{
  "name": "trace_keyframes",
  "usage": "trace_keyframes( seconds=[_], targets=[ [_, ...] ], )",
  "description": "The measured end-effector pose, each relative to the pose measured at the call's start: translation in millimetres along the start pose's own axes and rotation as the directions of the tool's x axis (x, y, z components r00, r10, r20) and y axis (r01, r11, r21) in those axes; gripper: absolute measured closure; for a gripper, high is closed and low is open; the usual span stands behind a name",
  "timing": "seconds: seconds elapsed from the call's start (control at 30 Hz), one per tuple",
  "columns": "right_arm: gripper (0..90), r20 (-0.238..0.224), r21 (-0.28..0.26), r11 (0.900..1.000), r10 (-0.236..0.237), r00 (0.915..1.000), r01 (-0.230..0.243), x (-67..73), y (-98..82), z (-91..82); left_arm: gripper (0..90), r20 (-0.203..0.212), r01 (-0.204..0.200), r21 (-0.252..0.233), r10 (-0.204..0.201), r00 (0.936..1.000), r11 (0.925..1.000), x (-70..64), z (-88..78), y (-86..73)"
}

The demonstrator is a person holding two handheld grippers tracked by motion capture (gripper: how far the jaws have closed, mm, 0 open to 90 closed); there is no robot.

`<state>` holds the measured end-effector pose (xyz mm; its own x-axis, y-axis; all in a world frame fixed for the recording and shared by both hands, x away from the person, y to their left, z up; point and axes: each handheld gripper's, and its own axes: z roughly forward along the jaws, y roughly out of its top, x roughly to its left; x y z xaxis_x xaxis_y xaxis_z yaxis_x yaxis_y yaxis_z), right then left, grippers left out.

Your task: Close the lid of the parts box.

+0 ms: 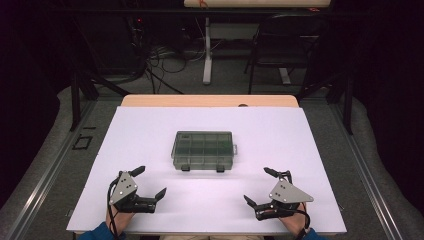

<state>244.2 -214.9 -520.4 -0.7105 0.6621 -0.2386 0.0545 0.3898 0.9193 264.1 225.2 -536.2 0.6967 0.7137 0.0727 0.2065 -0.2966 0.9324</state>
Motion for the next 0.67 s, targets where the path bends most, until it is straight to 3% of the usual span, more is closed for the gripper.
trace_keyframes(
  seconds=[0.67],
  targets=[
    [0.0,-0.005,-0.007,1.000,-0.003,1.0000,0.003,-0.1,-3.0,-2.3,0.0,0.019,-0.004,0.007,0.004,0.9998,1.0000,-0.6,1.7,-1.6]
  ],
)
